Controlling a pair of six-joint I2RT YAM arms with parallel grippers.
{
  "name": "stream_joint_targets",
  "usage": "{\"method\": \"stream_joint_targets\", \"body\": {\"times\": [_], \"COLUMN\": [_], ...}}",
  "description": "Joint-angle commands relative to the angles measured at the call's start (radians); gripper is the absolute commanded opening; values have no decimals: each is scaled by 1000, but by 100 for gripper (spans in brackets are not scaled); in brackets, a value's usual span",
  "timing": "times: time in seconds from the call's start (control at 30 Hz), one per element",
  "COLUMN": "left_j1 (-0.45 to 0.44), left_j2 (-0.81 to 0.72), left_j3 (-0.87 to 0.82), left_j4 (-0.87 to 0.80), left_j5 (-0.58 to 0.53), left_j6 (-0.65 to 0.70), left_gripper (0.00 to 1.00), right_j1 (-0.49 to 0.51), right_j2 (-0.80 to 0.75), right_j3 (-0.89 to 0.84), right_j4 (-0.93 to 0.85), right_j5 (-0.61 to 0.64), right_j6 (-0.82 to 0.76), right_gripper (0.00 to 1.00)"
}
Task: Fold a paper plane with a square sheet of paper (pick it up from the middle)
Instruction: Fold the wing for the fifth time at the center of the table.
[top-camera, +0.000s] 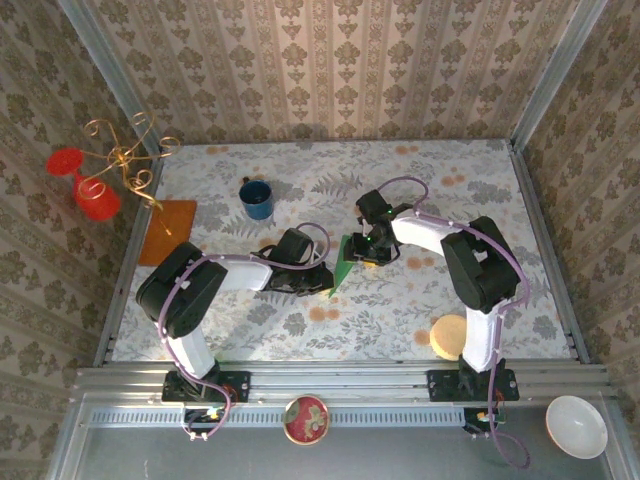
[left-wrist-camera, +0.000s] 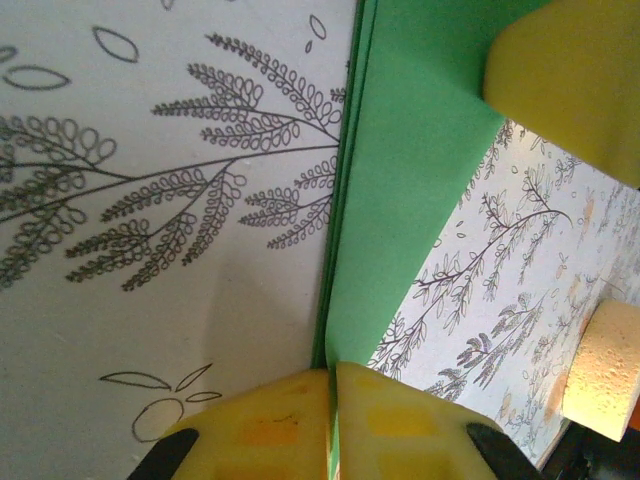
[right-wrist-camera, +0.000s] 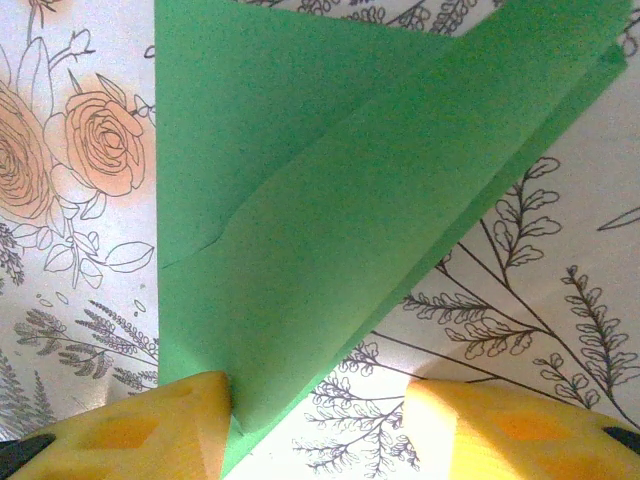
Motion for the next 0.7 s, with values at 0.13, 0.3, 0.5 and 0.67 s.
{"method": "stream_joint_targets", "body": {"times": [0.13,0.3,0.5,0.67], "left_j1": [-5,-8,-13,-16], "left_j2": [71,69,72,75], "left_j3": [-10,1,14,19], "left_j4": [-123,-140,-155,-162], "left_j5": [-69,-72,-75,-76], "left_j6": [16,25,36,39], "left_gripper": [10,10,10,10], "right_j1": [-8,-30,-35,-10], "right_j2": [56,-151,-286,-255], "right_j3": [-37,-108,-237,-245], "right_j4": [53,133,275,350], "right_j5": [40,-40,-208,-301], "right_j6": [-32,-28,14,49], "right_gripper": [56,59,56,43]}}
